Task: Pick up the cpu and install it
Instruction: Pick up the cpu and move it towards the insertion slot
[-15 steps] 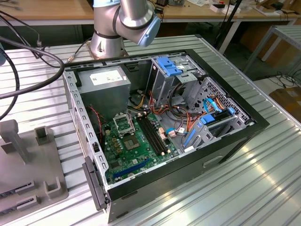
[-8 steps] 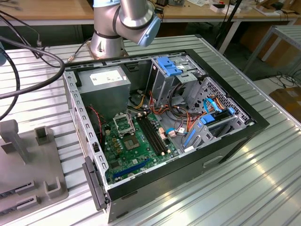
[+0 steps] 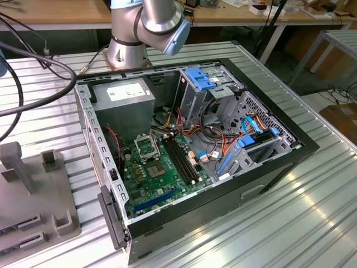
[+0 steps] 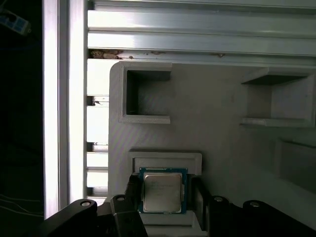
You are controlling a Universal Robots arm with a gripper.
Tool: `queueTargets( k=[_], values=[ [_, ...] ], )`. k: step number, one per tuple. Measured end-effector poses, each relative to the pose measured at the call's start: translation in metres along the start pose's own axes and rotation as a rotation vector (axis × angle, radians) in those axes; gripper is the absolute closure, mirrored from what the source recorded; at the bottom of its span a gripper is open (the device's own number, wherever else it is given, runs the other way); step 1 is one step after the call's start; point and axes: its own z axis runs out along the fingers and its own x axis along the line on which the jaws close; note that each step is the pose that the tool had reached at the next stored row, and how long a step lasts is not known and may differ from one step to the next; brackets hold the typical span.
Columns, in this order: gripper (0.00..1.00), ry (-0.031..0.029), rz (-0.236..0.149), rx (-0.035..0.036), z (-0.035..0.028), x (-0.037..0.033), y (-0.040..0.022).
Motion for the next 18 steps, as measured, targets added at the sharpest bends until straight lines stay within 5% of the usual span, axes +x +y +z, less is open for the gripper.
queueTargets(
  k=[18],
  values=[
    [0.45, -0.0002, -0.019, -0.0058, -0.0010, 0.0020, 0.0002]
  ],
)
